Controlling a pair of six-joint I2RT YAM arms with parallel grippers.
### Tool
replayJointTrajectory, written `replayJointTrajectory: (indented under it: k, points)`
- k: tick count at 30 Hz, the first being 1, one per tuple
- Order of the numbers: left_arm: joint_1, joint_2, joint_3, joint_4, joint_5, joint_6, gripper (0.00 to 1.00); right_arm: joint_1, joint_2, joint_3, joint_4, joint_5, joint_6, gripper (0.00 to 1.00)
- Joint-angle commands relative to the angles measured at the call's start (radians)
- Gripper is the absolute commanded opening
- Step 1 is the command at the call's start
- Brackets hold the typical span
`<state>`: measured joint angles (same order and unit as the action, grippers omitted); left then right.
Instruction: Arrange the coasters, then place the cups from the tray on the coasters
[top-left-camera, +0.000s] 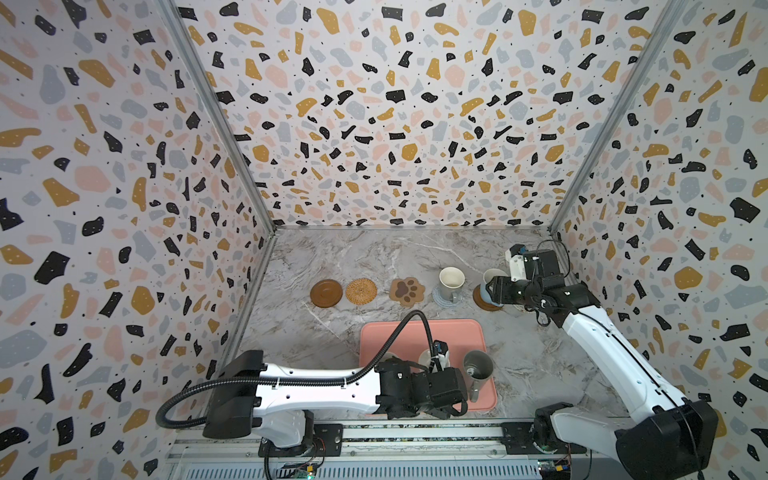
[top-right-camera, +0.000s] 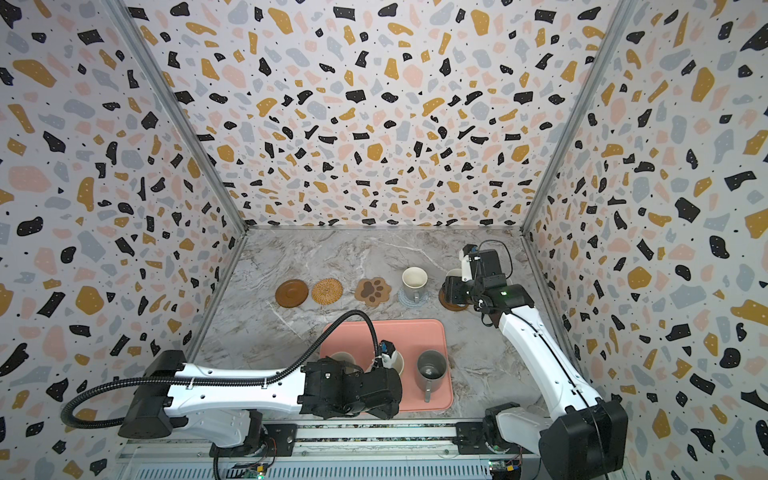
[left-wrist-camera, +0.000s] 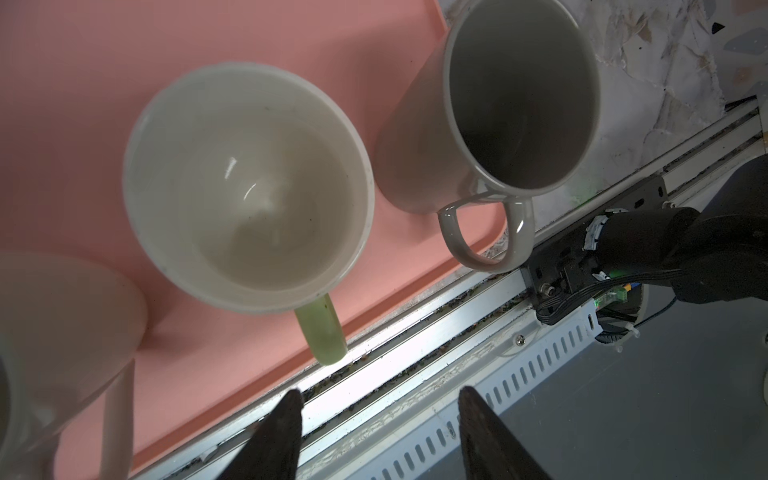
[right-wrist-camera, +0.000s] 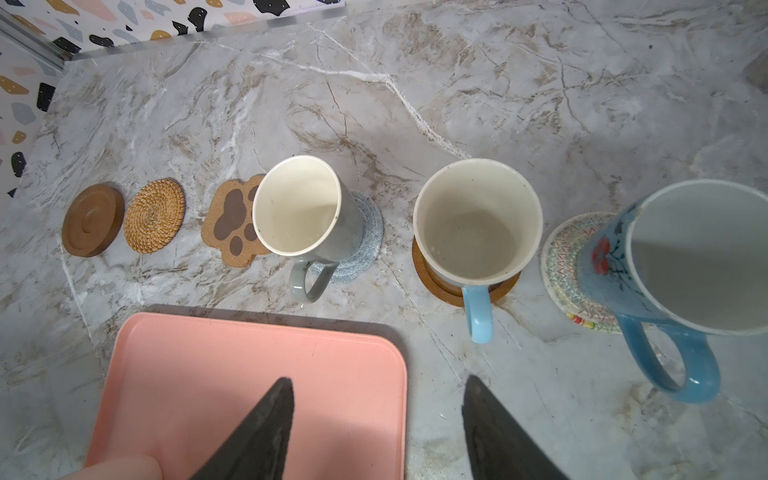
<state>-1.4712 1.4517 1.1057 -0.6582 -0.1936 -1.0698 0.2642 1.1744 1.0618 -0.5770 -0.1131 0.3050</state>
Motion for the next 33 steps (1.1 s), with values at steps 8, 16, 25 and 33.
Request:
replayJointTrajectory:
  k: [8, 16, 25, 33]
  points:
    - [0.004, -0.039, 0.055, -0.173, -0.148, -0.093, 0.59, -0.02, -0.028, -0.005, -0.028, -0.018, -0.021, 0.67]
    - [0.019, -0.246, -0.032, -0.262, -0.232, -0.271, 0.55, -0.028, -0.025, -0.025, -0.004, -0.036, -0.02, 0.67]
    - [0.022, -0.324, -0.204, -0.194, -0.132, -0.348, 0.53, -0.031, -0.022, -0.029, 0.005, -0.045, -0.019, 0.67]
    - [0.026, -0.336, -0.295, -0.143, -0.093, -0.361, 0.49, -0.038, -0.027, -0.036, 0.002, -0.047, -0.024, 0.67]
